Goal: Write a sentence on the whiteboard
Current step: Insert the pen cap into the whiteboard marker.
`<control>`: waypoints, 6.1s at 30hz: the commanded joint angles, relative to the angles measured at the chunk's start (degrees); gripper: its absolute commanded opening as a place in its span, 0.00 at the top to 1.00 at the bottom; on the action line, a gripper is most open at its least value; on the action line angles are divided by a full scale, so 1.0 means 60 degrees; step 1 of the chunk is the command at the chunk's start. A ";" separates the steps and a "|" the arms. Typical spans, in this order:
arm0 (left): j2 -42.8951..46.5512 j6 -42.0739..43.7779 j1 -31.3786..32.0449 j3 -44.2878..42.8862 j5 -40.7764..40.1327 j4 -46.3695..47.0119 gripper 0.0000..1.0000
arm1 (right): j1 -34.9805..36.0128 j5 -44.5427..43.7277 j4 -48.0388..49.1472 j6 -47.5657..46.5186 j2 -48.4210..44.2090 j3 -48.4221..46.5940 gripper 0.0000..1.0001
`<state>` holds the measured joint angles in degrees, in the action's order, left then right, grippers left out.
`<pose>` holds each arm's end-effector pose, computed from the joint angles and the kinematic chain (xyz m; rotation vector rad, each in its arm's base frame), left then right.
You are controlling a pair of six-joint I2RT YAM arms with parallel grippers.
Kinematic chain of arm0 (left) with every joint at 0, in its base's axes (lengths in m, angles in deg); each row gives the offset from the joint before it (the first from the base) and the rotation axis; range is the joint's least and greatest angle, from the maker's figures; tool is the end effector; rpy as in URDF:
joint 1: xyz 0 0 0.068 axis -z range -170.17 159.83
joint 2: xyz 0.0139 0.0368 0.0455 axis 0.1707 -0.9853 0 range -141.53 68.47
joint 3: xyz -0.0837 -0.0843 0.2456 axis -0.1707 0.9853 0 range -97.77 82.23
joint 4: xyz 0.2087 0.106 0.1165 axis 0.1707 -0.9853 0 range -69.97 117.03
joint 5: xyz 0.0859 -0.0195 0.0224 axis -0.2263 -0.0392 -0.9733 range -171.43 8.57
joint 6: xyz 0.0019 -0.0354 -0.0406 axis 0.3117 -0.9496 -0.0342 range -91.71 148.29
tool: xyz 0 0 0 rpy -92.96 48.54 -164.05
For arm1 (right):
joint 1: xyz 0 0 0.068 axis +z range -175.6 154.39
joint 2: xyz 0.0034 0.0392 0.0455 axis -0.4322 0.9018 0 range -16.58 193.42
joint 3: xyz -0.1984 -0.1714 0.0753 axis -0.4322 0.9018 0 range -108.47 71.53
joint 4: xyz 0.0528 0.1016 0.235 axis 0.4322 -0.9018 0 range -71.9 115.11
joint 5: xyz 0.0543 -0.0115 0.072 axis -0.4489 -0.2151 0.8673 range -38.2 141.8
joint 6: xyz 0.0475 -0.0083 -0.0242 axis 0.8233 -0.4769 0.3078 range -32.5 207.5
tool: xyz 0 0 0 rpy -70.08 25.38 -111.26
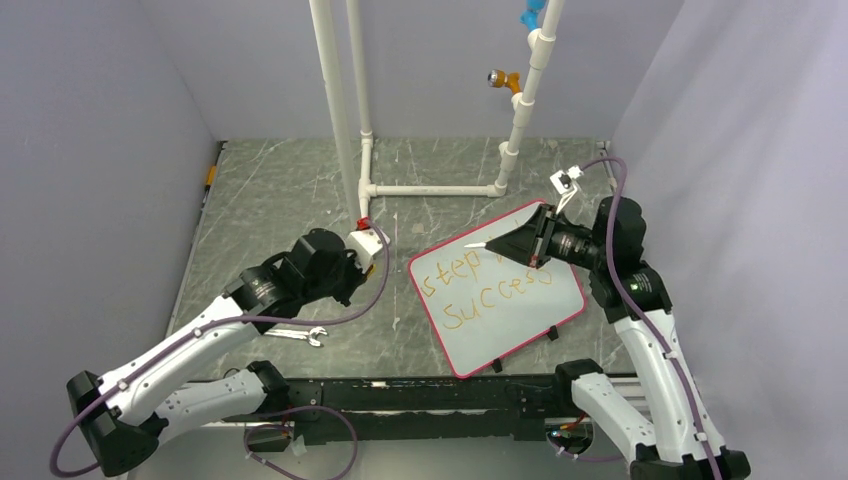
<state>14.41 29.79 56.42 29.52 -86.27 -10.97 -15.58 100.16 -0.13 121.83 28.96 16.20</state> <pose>0.1369 -0.1404 0.3120 0.8855 2.0960 -0.3239 0.1534 0.0541 0.3767 -0.2284 1.9376 1.2978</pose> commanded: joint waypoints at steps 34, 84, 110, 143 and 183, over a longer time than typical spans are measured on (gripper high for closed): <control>0.1293 0.3538 -0.0011 0.1508 0.3799 0.4842 1.00 | 0.4841 -0.3749 0.1134 0.0261 0.2785 -0.1769 1.00; 0.1014 0.3202 -0.0146 0.1348 0.3563 0.4949 1.00 | 0.5110 -0.4081 0.0718 0.0172 0.2331 -0.1456 1.00; 0.0969 0.3107 -0.0410 0.1226 0.3996 0.4968 1.00 | 0.5272 -0.4251 0.0846 0.0138 0.2905 -0.1388 1.00; 0.1526 0.3155 -0.0420 0.1639 0.4138 0.5268 1.00 | 0.5420 -0.4880 0.0970 -0.0021 0.3334 -0.1848 1.00; 0.1693 0.2800 -0.0411 0.0994 0.2839 0.5248 1.00 | 0.7680 -0.6091 -0.0155 0.0253 0.6446 -0.3887 1.00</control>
<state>22.02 47.89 53.14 39.46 -70.47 6.25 28.39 61.71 -4.24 117.39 65.05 -5.28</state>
